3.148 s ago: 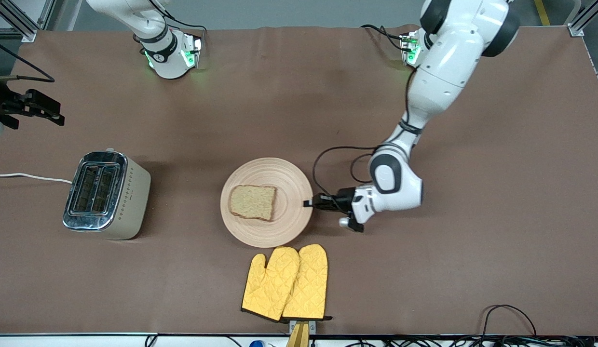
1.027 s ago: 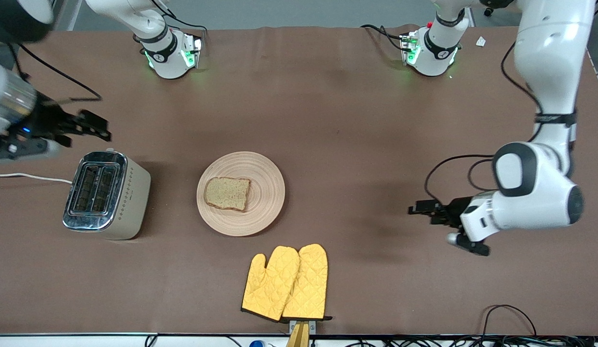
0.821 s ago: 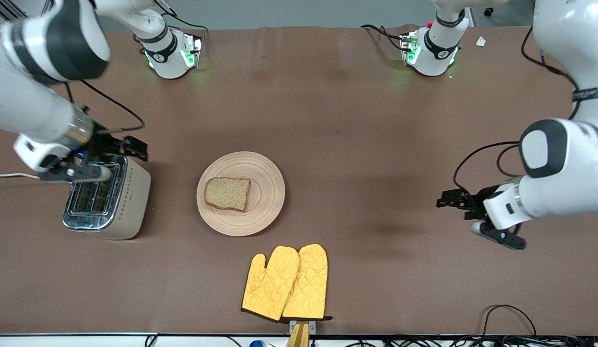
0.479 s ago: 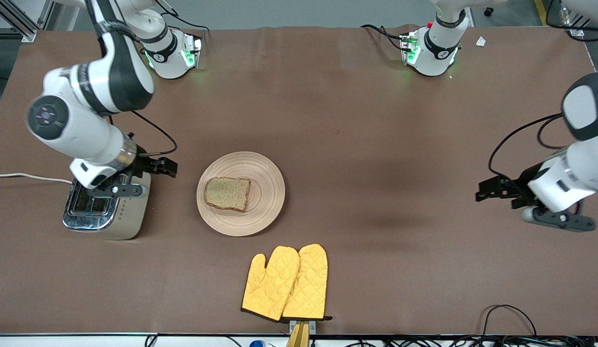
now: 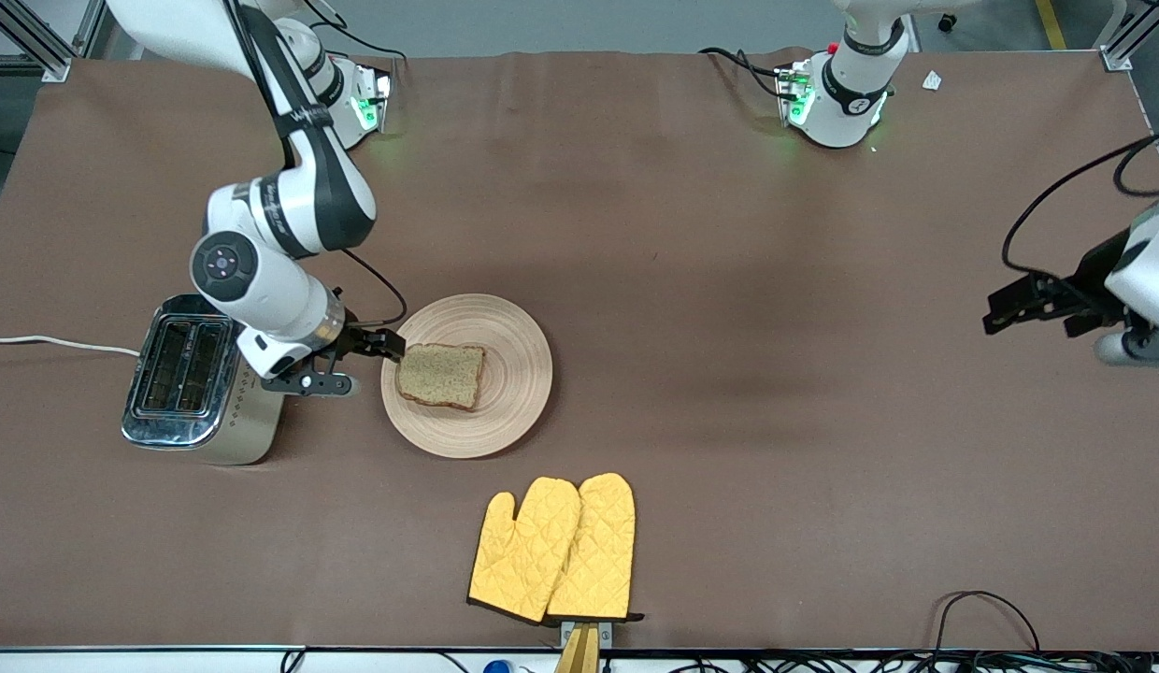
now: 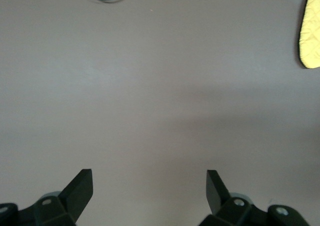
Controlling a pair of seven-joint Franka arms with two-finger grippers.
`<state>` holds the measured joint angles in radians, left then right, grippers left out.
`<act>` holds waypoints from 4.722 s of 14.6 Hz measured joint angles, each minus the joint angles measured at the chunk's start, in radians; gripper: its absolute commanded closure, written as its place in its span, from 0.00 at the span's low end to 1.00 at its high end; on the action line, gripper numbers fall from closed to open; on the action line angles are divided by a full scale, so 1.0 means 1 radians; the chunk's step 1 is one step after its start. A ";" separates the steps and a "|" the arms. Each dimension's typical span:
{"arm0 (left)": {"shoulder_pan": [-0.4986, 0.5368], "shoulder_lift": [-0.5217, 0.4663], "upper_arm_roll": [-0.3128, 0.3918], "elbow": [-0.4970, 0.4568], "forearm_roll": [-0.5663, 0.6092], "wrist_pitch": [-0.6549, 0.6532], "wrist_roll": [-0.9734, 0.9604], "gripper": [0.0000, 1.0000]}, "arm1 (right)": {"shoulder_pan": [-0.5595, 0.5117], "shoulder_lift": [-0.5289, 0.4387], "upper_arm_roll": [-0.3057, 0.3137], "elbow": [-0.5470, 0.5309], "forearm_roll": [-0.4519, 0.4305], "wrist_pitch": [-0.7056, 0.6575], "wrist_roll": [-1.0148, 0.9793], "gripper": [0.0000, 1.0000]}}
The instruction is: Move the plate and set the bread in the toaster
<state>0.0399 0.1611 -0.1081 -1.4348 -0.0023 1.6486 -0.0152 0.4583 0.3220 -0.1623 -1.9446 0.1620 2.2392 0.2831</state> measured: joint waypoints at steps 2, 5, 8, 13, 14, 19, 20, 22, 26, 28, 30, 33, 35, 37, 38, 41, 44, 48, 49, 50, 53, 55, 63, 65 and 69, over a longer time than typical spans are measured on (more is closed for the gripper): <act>-0.001 -0.034 -0.022 -0.001 0.017 -0.017 0.003 0.00 | 0.002 0.035 0.000 -0.010 0.008 0.056 0.000 0.00; -0.002 -0.056 -0.037 0.001 0.020 -0.045 0.076 0.00 | 0.024 0.090 0.000 -0.014 0.012 0.139 0.001 0.04; -0.002 -0.055 -0.037 0.002 0.020 -0.054 0.094 0.00 | 0.036 0.135 0.000 -0.014 0.013 0.187 0.003 0.15; -0.001 -0.055 -0.037 0.000 0.020 -0.061 -0.006 0.00 | 0.037 0.160 -0.002 -0.014 0.013 0.200 0.003 0.44; -0.001 -0.055 -0.038 -0.001 0.020 -0.061 -0.017 0.00 | 0.037 0.160 -0.002 -0.014 0.014 0.200 0.004 0.46; -0.011 -0.084 -0.050 -0.021 0.020 -0.061 -0.026 0.00 | 0.036 0.160 -0.006 -0.014 0.014 0.197 0.005 0.48; -0.021 -0.098 -0.043 -0.029 0.020 -0.061 -0.026 0.00 | 0.035 0.160 -0.006 -0.014 0.015 0.194 0.005 0.48; -0.049 -0.121 -0.023 -0.040 0.020 -0.061 -0.026 0.00 | 0.035 0.161 -0.006 -0.014 0.028 0.178 0.006 0.48; -0.065 -0.137 -0.001 -0.051 0.020 -0.061 -0.027 0.00 | 0.035 0.162 -0.005 -0.014 0.044 0.164 0.006 0.52; -0.089 -0.137 0.027 -0.054 0.020 -0.060 -0.027 0.00 | 0.035 0.164 -0.005 -0.014 0.049 0.157 0.006 0.64; -0.109 -0.137 0.055 -0.055 0.020 -0.060 -0.027 0.00 | 0.035 0.167 -0.005 -0.014 0.051 0.155 0.006 0.68; -0.114 -0.136 0.061 -0.060 0.020 -0.058 -0.027 0.00 | 0.036 0.167 -0.003 -0.014 0.052 0.155 0.006 0.73; -0.116 -0.131 0.061 -0.062 0.020 -0.049 -0.036 0.00 | 0.036 0.168 -0.003 -0.014 0.052 0.155 0.006 0.86; -0.117 -0.128 0.061 -0.065 0.020 -0.042 -0.060 0.00 | 0.036 0.168 -0.003 -0.014 0.052 0.155 0.006 0.93; -0.117 -0.128 0.061 -0.066 0.020 -0.037 -0.066 0.00 | 0.036 0.168 -0.003 -0.014 0.052 0.155 0.006 0.96; -0.115 -0.127 0.061 -0.069 0.020 0.006 -0.068 0.00 | 0.036 0.168 -0.003 -0.014 0.052 0.153 0.006 1.00; -0.113 -0.124 0.062 -0.071 0.020 0.019 -0.069 0.00 | 0.036 0.168 -0.002 0.020 0.052 0.083 0.004 1.00; -0.112 -0.124 0.062 -0.072 0.020 0.019 -0.069 0.00 | 0.036 0.153 -0.007 0.179 0.046 -0.182 0.004 1.00; -0.112 -0.124 0.062 -0.072 0.020 0.019 -0.069 0.00 | 0.036 0.142 -0.010 0.228 0.029 -0.251 0.003 1.00; -0.112 -0.124 0.062 -0.072 0.020 0.019 -0.069 0.00 | 0.035 0.127 -0.013 0.275 -0.004 -0.317 0.003 1.00; -0.116 -0.124 0.061 -0.072 0.020 0.019 -0.069 0.00 | 0.034 0.087 -0.016 0.418 -0.120 -0.525 0.002 1.00; -0.117 -0.124 0.061 -0.072 0.020 0.019 -0.069 0.00 | 0.034 0.071 -0.017 0.490 -0.195 -0.625 0.000 1.00; -0.116 -0.124 0.061 -0.072 0.020 0.018 -0.069 0.00 | -0.018 0.025 -0.059 0.578 -0.458 -0.742 -0.175 1.00; -0.116 -0.124 0.062 -0.072 0.020 0.018 -0.069 0.00 | -0.038 0.022 -0.077 0.585 -0.538 -0.750 -0.203 1.00; -0.115 -0.124 0.062 -0.072 0.020 0.019 -0.069 0.00 | -0.061 0.026 -0.082 0.585 -0.653 -0.761 -0.211 1.00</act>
<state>-0.0755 0.0376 -0.0465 -1.5065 0.0175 1.6671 -0.0841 0.3968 0.3483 -0.2446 -1.3598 -0.4905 1.4786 0.0722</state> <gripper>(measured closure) 0.000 0.974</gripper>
